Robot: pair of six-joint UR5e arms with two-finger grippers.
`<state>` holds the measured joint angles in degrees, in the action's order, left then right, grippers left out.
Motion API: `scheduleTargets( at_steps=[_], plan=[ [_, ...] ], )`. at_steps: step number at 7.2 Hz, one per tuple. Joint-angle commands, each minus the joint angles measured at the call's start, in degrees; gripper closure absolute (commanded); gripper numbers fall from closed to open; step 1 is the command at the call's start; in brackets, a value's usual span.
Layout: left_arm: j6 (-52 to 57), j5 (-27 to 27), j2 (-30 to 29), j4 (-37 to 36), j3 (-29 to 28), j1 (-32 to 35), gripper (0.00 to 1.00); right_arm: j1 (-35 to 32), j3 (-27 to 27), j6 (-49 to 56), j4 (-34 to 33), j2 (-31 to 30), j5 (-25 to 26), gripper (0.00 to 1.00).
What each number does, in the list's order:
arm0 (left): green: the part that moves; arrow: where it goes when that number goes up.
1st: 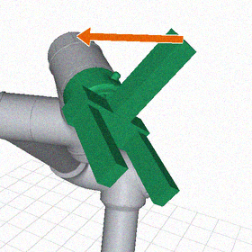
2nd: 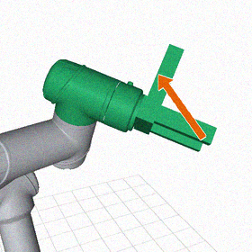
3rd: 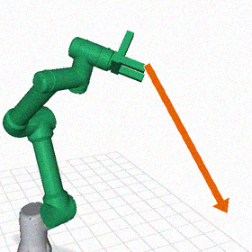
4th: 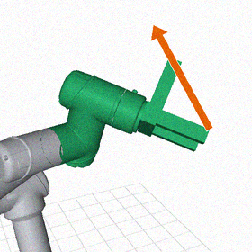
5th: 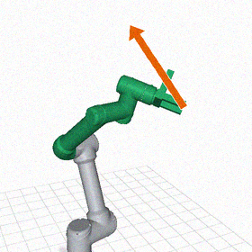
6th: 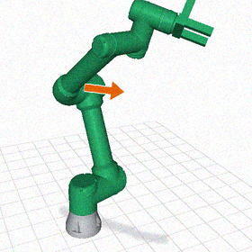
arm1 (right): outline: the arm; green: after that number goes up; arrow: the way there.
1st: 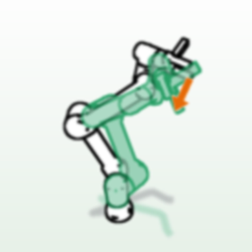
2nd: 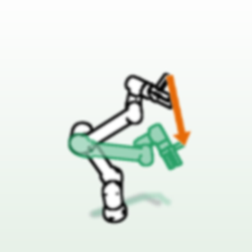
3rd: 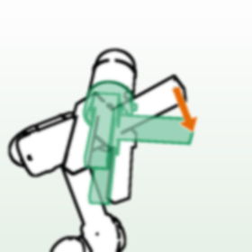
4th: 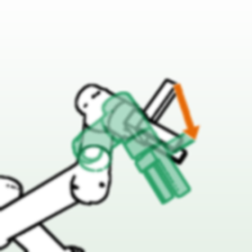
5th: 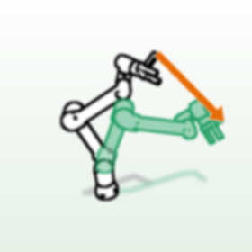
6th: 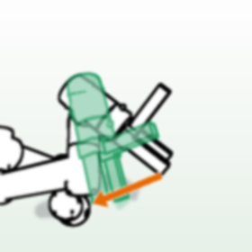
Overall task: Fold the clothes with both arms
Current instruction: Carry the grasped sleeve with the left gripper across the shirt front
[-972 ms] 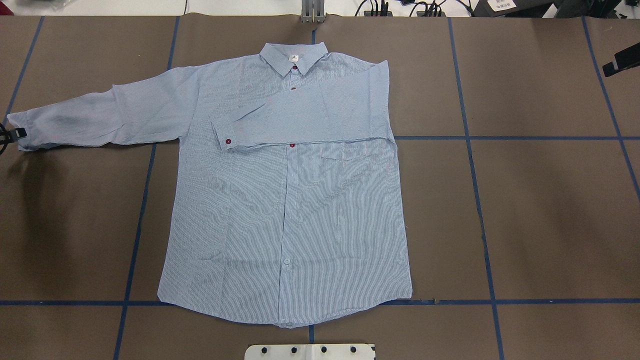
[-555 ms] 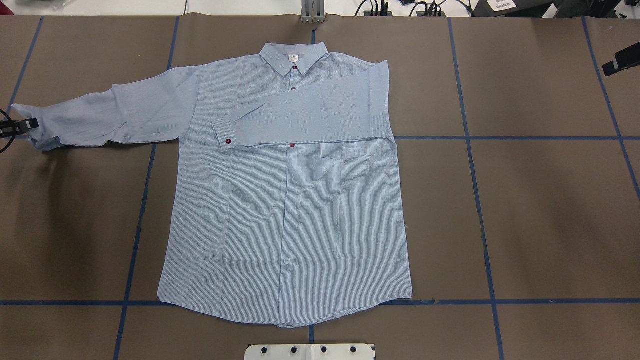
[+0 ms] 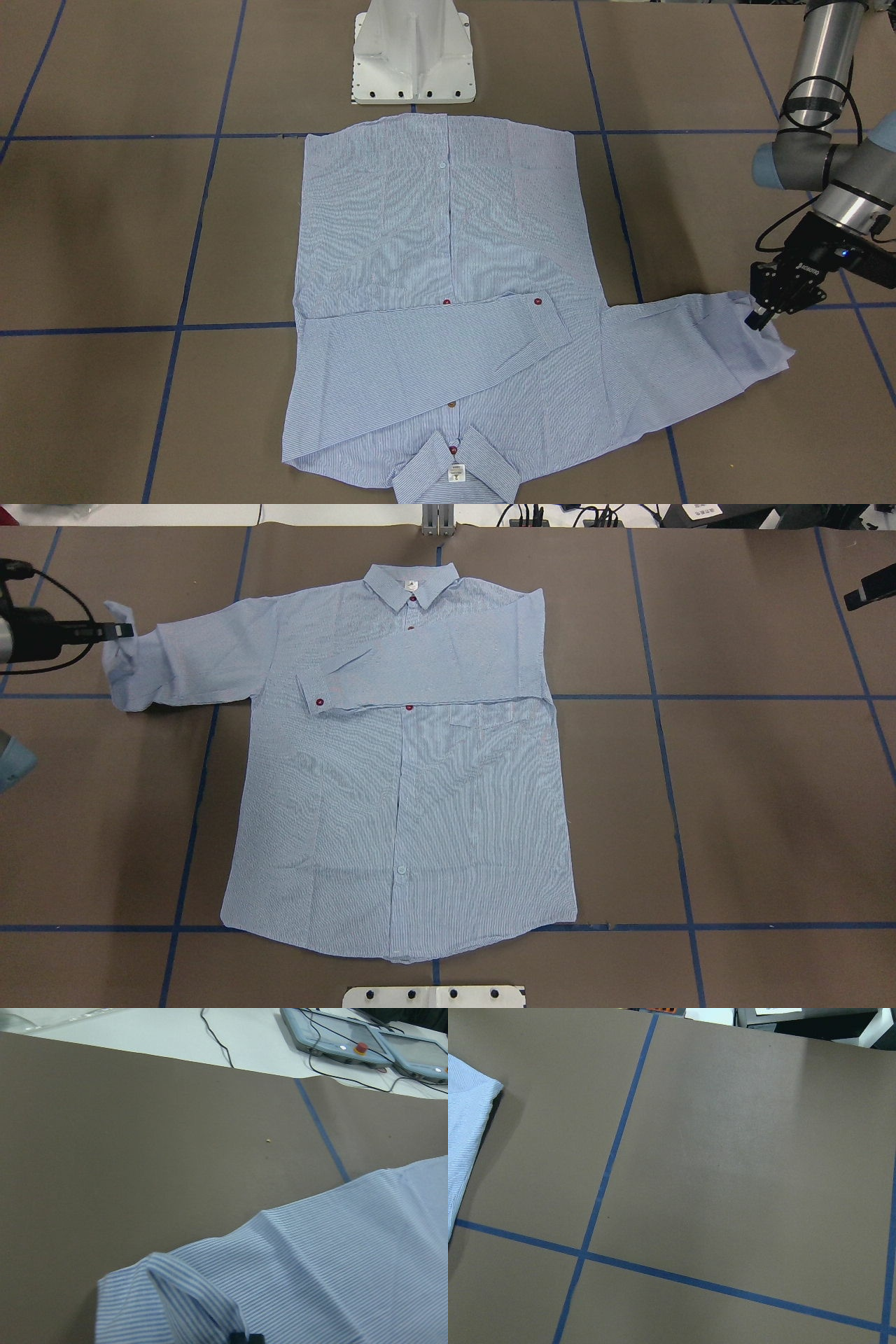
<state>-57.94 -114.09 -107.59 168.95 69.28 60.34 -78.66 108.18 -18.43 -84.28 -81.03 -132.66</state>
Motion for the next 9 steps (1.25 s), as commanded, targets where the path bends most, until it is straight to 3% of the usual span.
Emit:
scheduleTargets(
  at_steps=[1,3,5,6,9],
  plan=[
    [-0.1,-0.1,-8.8,-10.1,3.2,-4.3,1.0,0.0,-0.1,0.0,0.0,0.0,0.0,0.0],
    [-0.5,1.1,-18.1,-20.0,3.7,-8.2,1.0,0.0,-0.3,0.0,0.0,0.0,0.0,0.0],
    [-2.4,7.4,-24.4,-25.0,3.7,-14.4,1.0,0.0,-0.3,0.0,0.0,0.0,0.0,0.0],
    [-5.8,7.8,-27.3,-27.2,3.7,-16.2,1.0,0.0,-0.3,0.0,0.0,0.0,0.0,0.0],
    [-6.5,13.6,-30.0,-28.2,3.6,-22.7,1.0,0.1,-0.4,-0.1,0.0,0.0,0.1,0.0]
  ],
)
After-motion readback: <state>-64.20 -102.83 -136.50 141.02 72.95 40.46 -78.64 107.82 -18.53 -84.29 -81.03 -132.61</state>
